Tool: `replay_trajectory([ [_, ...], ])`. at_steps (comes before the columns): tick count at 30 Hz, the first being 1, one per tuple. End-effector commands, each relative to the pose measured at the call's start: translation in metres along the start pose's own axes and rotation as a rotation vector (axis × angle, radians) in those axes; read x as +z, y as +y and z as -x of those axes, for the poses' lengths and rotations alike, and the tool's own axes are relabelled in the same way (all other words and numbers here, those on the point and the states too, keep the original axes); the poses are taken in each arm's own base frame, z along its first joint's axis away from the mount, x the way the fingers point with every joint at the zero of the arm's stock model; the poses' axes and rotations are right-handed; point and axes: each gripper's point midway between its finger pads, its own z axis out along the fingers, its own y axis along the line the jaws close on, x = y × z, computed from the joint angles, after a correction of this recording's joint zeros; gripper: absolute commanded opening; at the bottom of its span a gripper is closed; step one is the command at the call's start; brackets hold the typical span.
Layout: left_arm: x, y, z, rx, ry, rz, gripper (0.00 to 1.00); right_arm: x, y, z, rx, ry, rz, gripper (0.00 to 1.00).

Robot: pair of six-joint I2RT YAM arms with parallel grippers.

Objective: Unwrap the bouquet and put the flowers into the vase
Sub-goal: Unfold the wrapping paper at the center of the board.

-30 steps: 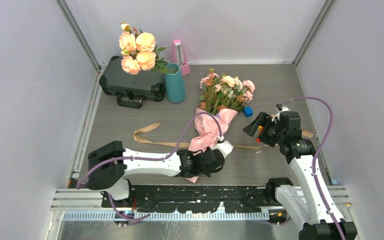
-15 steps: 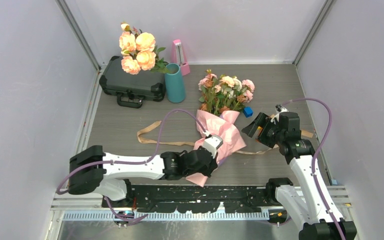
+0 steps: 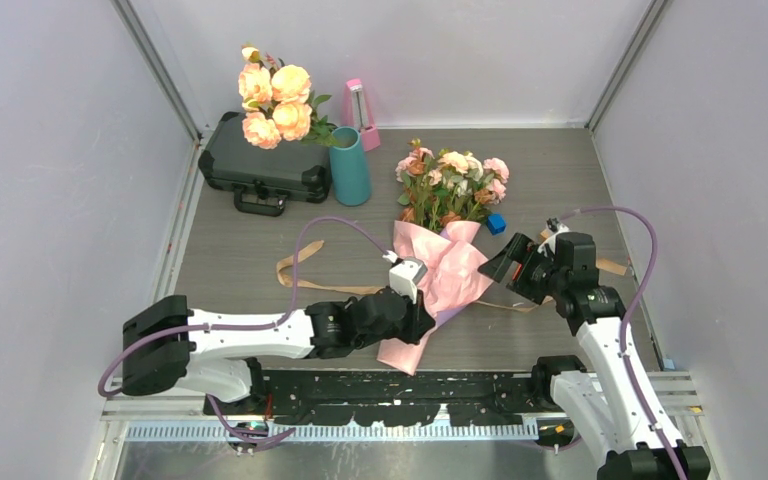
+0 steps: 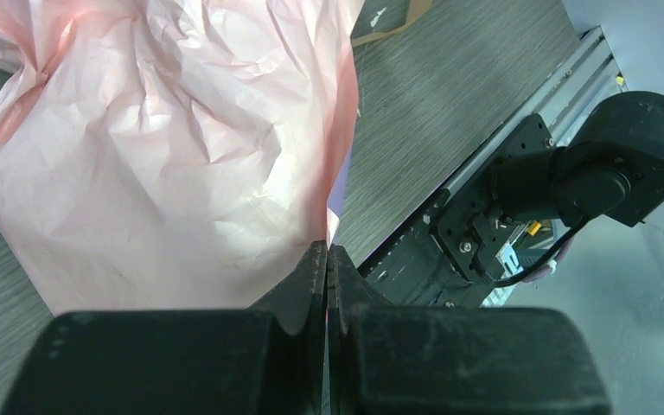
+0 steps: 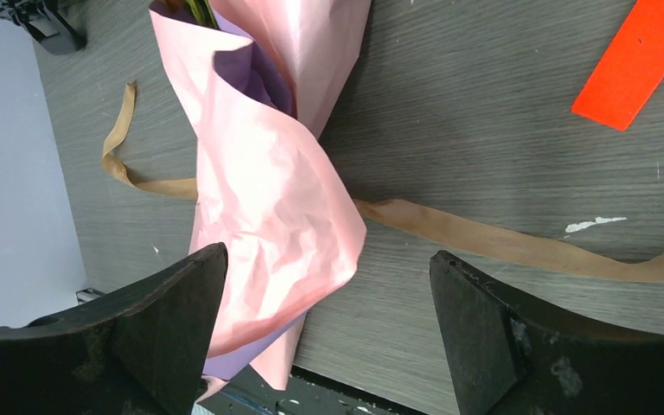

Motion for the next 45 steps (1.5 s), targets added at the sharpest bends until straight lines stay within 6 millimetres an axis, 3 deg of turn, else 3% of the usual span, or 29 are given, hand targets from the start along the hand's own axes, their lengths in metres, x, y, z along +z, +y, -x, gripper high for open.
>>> replay_trajectory([
  [1,-0.004,-0.007,0.024,-0.077,-0.096,-0.028,0.00,0.003,0.000,-0.006,0.003,-0.001,0.028,0.92],
  [5,-0.006,-0.008,0.025,-0.082,-0.099,-0.035,0.00,0.011,-0.005,-0.012,0.027,0.010,0.035,0.90],
  [11,-0.006,-0.009,0.026,-0.097,-0.094,-0.048,0.00,0.026,0.011,-0.015,0.064,0.028,0.173,0.80],
  [15,-0.007,-0.007,0.028,-0.105,-0.085,-0.051,0.00,0.028,0.026,-0.009,0.036,0.029,0.251,0.64],
  [19,-0.008,-0.004,0.031,-0.115,-0.085,-0.055,0.00,0.028,0.034,0.000,0.002,0.023,0.272,0.37],
  [26,-0.009,0.005,0.025,-0.099,-0.024,-0.023,0.02,0.020,0.050,0.014,-0.050,0.013,0.303,0.03],
  [28,-0.012,0.010,0.029,-0.088,-0.019,0.004,0.19,0.015,0.057,0.018,-0.061,0.010,0.317,0.01],
  [30,-0.017,0.017,0.033,-0.077,-0.003,0.033,0.45,0.010,0.064,0.024,-0.069,0.003,0.331,0.00],
  [32,-0.022,0.023,0.041,-0.068,0.015,0.046,0.59,0.005,0.072,0.029,-0.077,-0.003,0.348,0.00],
  [39,-0.057,0.033,0.083,0.090,0.003,0.125,0.83,0.005,0.104,0.044,-0.078,-0.011,0.412,0.00],
  [45,-0.082,0.051,0.103,0.071,-0.017,0.169,0.93,0.020,0.139,0.034,-0.105,0.020,0.441,0.00],
])
